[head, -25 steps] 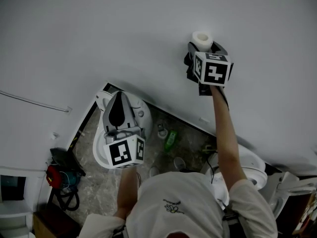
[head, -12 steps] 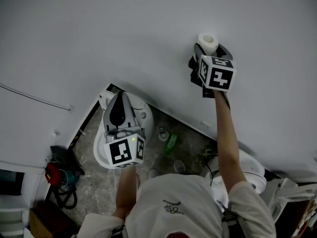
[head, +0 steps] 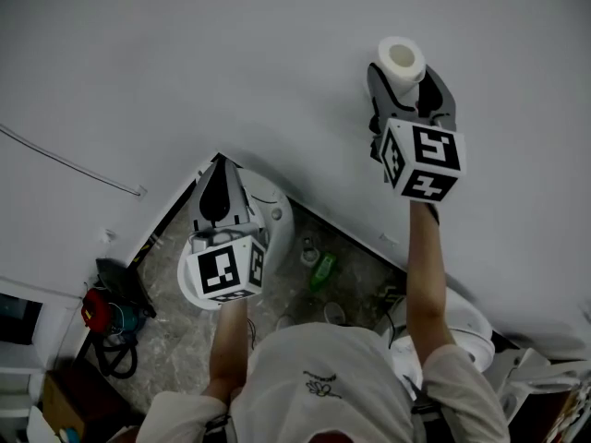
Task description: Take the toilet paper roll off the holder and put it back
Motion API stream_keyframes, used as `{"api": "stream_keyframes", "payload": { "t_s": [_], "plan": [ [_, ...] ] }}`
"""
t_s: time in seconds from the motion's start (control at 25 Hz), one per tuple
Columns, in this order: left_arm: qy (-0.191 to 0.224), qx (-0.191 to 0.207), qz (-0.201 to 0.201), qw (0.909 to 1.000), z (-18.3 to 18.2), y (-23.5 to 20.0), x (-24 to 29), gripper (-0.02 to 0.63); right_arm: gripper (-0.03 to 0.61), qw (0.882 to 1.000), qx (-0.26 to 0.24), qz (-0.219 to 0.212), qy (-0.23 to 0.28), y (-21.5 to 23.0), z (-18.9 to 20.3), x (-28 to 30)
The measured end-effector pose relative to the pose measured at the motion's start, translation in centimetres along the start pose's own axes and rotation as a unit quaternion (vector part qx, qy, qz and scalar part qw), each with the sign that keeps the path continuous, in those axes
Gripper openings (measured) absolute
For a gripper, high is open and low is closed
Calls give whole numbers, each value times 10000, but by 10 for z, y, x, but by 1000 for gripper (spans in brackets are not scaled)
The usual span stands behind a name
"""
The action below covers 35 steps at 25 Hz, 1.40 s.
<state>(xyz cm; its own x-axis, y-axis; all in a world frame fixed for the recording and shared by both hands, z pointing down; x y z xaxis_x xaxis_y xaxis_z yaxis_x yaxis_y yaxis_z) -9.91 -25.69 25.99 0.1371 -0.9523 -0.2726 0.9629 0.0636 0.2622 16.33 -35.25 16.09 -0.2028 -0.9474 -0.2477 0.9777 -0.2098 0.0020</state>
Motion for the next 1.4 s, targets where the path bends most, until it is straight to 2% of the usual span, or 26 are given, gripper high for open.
{"api": "stream_keyframes", "payload": {
  "t_s": [0.2,0.44,0.76,1.04,1.4],
  "plan": [
    [24,93,-150,9998,-8,-21,-4,17,291,9971,-39,-429,625,-49,-14,-26],
    [37,172,-265,9995,-12,-39,-16,17,290,9930,-61,-730,926,-98,-3,-55],
    [65,57,-448,9990,-12,-48,-38,17,290,9917,5,-974,837,-128,22,-93],
    [89,63,-477,9988,-5,-41,-49,17,290,9920,271,-1036,669,-132,41,-117],
    [72,25,-460,9989,-1,-37,-49,17,290,9921,235,-1068,616,-133,50,-120]
  ]
}}
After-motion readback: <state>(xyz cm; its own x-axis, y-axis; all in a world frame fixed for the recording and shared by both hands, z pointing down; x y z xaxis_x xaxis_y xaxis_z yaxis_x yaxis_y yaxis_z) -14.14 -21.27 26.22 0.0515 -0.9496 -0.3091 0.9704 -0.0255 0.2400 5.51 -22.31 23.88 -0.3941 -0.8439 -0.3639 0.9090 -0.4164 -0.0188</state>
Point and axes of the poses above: the fingertips, and each gripper's own axes: x forward along the fingers, y to its right, z out of its underside, the point moved 2 cm from there along -x, backward along the fingers, and after that the axes turned 12 degrees about x, right-handed, at the moved point
